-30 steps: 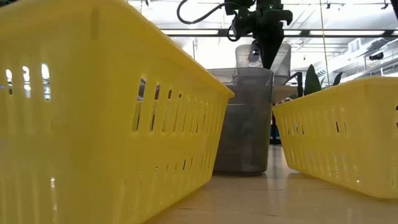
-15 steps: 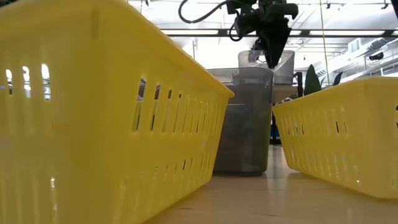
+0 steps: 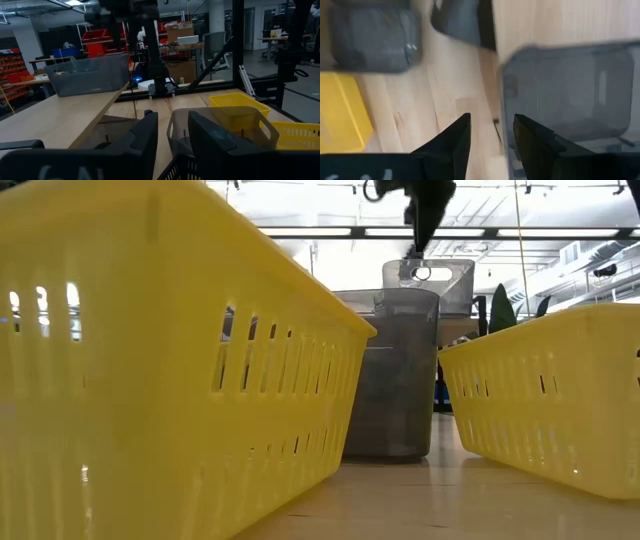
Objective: Stack baskets on shelf by color
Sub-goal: Stack the bottom black bin on top of the black bin on the shelf
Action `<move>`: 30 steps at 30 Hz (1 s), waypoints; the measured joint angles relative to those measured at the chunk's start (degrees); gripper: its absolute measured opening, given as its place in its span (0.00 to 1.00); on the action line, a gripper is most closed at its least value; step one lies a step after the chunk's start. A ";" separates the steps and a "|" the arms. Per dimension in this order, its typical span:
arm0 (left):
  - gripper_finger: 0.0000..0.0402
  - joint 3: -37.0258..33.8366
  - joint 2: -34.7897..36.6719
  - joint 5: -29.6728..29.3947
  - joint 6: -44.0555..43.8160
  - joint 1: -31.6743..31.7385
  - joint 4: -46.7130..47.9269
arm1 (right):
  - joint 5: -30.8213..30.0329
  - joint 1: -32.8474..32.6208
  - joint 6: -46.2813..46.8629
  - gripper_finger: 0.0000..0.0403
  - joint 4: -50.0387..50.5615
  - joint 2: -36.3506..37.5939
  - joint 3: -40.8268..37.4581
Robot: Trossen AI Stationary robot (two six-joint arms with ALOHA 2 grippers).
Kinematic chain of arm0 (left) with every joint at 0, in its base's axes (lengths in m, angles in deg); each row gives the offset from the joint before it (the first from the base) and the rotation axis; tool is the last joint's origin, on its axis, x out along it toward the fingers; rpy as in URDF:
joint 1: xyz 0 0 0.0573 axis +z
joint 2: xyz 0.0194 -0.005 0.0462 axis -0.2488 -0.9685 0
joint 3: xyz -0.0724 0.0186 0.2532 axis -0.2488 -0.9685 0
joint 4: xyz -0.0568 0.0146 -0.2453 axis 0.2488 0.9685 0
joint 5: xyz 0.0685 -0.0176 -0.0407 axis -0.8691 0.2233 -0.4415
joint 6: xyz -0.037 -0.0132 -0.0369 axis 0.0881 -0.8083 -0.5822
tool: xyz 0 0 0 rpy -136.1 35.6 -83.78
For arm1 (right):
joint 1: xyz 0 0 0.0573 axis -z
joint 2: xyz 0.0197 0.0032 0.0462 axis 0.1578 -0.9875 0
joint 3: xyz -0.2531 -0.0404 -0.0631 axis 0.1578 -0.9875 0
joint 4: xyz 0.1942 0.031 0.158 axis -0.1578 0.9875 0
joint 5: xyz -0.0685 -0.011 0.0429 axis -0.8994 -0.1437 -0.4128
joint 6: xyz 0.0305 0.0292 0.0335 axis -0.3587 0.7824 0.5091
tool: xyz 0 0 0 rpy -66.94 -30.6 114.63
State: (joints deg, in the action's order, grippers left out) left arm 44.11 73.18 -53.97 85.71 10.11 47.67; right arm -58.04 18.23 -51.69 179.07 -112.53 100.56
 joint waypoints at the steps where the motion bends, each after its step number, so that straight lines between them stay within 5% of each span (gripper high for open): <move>1: 0.28 0.00 0.00 -0.02 0.00 0.00 0.00 | 0.03 -0.76 0.30 0.38 -0.89 0.01 0.93; 17: 0.28 0.00 0.00 -0.01 0.00 -0.02 0.02 | 2.68 -13.52 13.64 0.38 -16.89 -2.37 -1.29; 30: 0.28 0.00 0.02 0.00 0.00 0.00 -0.05 | 3.79 -20.37 10.50 0.38 -18.63 -9.60 -4.87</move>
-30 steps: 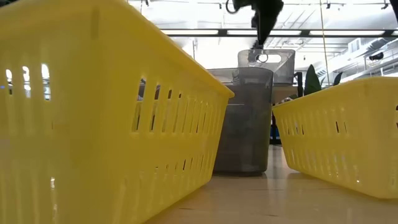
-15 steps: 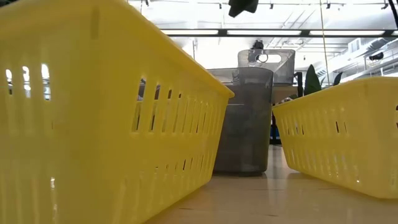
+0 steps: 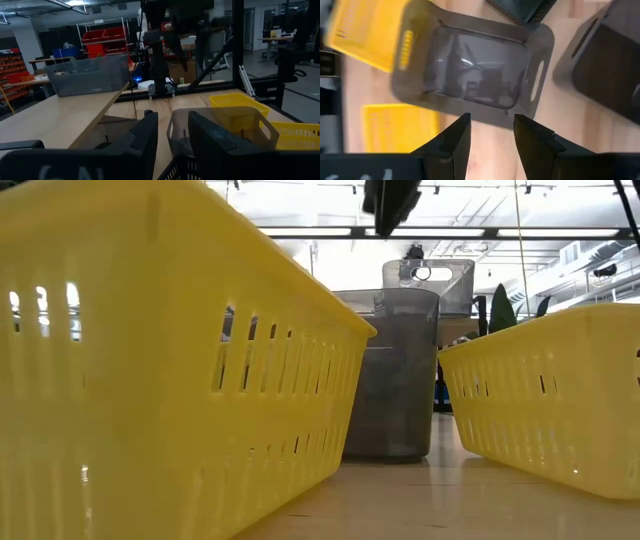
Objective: Stack baskets on shelf by color
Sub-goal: Stack the bottom black bin on top of the black bin on the shelf
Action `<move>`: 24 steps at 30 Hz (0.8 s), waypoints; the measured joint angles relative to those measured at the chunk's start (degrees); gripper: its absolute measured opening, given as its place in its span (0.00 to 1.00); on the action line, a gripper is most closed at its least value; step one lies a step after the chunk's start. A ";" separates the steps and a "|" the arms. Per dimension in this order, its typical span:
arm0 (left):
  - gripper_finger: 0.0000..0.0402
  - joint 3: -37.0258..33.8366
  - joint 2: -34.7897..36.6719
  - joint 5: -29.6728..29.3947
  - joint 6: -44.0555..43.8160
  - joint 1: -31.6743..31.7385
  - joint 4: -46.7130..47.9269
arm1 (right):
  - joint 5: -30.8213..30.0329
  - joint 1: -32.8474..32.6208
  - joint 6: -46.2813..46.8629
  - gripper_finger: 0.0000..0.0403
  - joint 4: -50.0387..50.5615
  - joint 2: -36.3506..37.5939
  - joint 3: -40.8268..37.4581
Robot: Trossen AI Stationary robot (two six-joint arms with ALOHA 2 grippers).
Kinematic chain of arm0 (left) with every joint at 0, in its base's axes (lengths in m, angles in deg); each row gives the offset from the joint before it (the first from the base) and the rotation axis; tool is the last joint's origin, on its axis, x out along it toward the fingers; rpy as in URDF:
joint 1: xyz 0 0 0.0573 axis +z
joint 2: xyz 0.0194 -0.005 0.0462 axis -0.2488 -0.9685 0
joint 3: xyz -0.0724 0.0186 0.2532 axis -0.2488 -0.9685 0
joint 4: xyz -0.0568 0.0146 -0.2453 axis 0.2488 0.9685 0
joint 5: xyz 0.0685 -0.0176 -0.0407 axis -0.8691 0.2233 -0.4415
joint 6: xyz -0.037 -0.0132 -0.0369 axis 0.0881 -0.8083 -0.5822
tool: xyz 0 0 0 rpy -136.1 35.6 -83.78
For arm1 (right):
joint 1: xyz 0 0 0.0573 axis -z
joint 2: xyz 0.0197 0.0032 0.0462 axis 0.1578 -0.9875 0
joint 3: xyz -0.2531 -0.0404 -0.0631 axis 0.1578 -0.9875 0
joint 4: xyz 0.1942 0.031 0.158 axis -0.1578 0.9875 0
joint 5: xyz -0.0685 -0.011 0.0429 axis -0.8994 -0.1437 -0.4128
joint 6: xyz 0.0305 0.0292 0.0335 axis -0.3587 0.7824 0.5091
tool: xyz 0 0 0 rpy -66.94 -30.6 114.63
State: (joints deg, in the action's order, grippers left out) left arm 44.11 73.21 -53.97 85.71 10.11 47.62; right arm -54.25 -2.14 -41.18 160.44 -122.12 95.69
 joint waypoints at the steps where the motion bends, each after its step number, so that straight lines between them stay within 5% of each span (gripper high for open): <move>1: 0.28 0.00 0.00 0.00 0.00 -0.02 0.00 | -0.64 -0.02 -0.50 0.38 -0.35 -0.91 -0.03; 10: 0.28 0.00 0.00 0.00 -0.01 0.00 0.00 | -1.63 0.40 -4.84 0.40 -1.23 -9.28 -0.05; 24: 0.28 0.00 0.00 0.00 -0.02 0.00 0.02 | -11.45 1.82 -0.28 0.65 -1.22 -10.75 -0.09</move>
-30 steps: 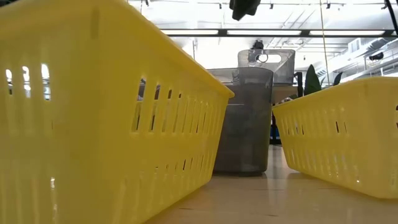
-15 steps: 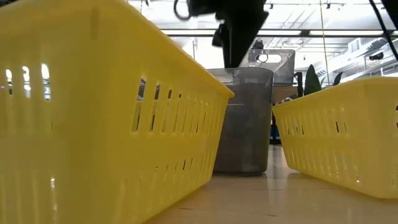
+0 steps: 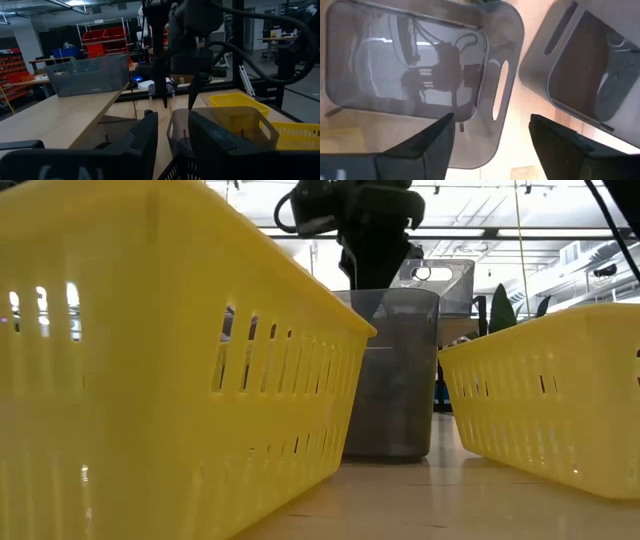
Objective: Stack baskets on shelf by color
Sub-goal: Stack the bottom black bin on top of the black bin on the shelf
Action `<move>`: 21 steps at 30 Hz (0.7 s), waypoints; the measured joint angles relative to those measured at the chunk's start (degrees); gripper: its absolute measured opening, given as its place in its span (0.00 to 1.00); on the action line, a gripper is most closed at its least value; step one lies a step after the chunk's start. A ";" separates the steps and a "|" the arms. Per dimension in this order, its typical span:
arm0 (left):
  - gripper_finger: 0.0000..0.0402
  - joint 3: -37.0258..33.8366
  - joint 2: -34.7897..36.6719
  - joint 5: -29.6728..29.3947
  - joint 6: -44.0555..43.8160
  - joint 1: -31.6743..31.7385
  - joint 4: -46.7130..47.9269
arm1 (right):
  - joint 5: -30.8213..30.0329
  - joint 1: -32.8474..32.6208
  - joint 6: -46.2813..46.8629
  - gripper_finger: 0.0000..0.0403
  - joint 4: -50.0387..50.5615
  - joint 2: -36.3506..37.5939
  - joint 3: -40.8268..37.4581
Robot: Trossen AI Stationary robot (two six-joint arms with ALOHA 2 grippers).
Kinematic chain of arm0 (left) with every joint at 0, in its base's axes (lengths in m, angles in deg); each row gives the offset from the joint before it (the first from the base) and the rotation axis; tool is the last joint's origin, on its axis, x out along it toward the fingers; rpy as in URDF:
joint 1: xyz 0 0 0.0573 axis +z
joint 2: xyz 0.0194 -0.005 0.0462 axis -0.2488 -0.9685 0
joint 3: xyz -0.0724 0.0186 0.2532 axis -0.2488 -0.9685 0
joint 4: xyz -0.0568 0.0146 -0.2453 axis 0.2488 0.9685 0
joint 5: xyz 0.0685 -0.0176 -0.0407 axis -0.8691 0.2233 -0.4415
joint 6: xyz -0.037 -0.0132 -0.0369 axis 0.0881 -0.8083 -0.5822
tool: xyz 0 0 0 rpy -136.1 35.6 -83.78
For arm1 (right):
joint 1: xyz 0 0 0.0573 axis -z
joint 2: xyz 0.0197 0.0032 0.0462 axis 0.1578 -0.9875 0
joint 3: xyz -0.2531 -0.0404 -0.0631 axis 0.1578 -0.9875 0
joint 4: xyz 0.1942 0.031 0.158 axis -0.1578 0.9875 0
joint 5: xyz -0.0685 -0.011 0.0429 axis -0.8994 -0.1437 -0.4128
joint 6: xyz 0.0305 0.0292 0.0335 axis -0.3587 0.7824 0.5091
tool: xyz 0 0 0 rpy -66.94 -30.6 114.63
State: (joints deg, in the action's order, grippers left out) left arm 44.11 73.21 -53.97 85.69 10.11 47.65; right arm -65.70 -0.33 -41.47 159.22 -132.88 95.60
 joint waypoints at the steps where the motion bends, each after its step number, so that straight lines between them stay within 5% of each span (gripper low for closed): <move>1: 0.28 0.00 0.00 0.00 0.00 0.01 0.00 | 0.66 0.24 0.05 0.66 -0.84 0.03 -0.59; 11: 0.28 0.00 0.00 0.00 -0.01 0.01 0.01 | 0.90 2.14 6.08 0.64 -5.22 -0.02 -10.35; 21: 0.28 0.00 0.00 0.00 0.02 -0.01 0.02 | 0.74 2.03 6.10 0.46 -10.12 0.02 -14.64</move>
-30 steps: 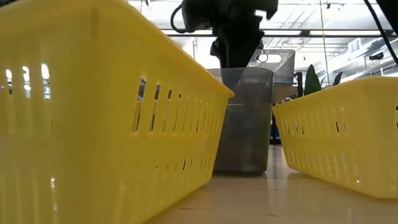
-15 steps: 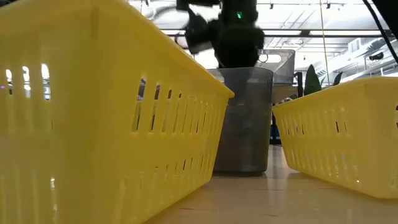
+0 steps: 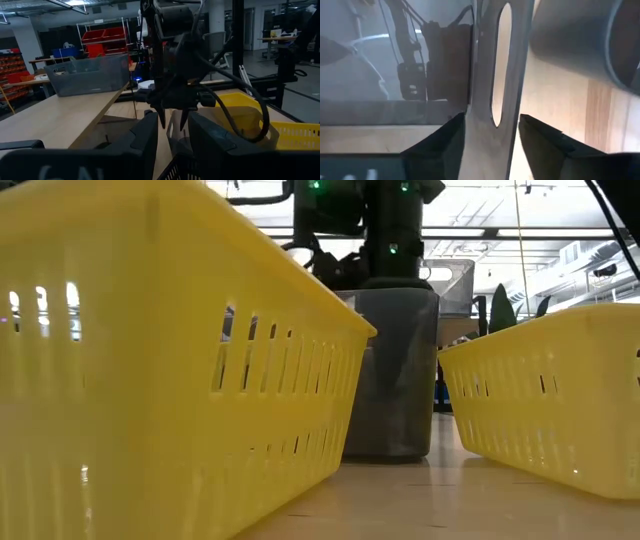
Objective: Stack baskets on shelf by color
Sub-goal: Stack the bottom black bin on top of the black bin on the shelf
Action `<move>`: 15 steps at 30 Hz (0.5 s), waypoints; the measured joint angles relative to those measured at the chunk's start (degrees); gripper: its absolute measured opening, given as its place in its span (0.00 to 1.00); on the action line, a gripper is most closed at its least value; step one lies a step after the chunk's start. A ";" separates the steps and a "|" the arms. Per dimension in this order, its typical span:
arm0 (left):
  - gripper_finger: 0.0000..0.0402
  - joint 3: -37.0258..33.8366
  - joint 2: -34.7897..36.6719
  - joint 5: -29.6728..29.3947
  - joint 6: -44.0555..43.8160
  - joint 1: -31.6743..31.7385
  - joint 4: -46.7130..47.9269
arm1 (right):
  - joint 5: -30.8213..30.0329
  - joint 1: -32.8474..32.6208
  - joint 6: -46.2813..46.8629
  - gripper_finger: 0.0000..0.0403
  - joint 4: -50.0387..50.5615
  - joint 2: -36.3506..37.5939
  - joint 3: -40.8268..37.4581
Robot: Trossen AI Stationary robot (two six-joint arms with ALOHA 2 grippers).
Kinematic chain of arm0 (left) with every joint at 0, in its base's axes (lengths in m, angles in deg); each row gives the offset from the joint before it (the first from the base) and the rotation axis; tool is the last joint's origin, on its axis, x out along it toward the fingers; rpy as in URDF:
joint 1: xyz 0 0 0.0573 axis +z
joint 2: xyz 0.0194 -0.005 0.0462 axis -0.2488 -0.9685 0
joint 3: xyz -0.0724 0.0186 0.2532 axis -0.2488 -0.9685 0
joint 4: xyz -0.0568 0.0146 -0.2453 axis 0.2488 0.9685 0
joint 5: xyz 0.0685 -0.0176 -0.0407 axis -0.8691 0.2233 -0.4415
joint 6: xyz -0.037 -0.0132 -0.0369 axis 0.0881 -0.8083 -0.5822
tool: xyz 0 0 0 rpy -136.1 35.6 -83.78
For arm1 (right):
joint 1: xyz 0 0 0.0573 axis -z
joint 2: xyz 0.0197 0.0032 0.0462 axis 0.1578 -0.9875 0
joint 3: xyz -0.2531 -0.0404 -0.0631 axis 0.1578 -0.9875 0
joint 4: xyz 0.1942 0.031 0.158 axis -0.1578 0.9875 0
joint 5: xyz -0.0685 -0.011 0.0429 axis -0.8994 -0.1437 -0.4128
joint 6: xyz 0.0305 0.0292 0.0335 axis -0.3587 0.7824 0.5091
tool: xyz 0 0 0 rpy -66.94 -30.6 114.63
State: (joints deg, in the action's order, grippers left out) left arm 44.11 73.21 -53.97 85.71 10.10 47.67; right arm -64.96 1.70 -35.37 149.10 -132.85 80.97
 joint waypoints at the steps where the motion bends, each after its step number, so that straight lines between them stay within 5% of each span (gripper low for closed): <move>1: 0.28 0.00 0.00 0.00 0.00 0.00 0.00 | -0.06 0.00 -0.25 0.43 -0.36 0.00 -0.14; 12: 0.28 0.00 0.00 -0.01 0.00 0.00 0.00 | 0.66 -0.01 -2.80 0.05 -1.84 0.04 -1.94; 15: 0.28 0.00 0.00 0.00 -0.02 0.01 0.00 | 2.71 0.03 -3.87 0.03 -1.37 0.13 -1.87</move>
State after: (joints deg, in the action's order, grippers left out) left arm 44.11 73.21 -53.97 85.69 10.11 47.67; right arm -62.25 1.73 -39.23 147.73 -132.72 79.10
